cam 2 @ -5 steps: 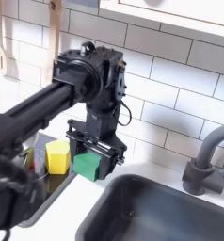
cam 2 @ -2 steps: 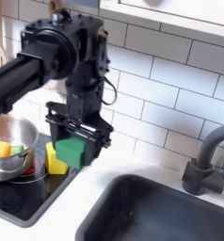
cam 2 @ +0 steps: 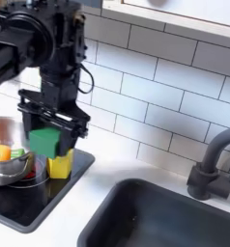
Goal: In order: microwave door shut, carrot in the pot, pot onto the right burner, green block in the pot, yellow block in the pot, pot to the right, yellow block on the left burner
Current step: 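Put the green block in the pot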
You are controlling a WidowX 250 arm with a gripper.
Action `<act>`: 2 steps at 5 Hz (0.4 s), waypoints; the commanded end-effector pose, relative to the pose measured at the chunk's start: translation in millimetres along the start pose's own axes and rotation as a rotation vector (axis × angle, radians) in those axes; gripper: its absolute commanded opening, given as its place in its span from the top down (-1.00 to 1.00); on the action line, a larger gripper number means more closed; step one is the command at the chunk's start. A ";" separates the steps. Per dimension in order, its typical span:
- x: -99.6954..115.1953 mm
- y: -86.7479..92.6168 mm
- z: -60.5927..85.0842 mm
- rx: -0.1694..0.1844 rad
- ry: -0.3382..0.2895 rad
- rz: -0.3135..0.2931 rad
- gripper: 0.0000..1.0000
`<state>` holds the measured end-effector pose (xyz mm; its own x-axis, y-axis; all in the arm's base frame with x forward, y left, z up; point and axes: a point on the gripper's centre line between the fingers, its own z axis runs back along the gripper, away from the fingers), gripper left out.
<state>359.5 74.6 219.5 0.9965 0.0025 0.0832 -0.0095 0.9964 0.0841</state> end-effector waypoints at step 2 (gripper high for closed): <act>4.1 50.7 -1.8 0.090 -0.009 0.071 1.00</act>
<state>363.4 123.9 217.5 0.9940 0.0683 0.0852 -0.0815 0.9835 0.1616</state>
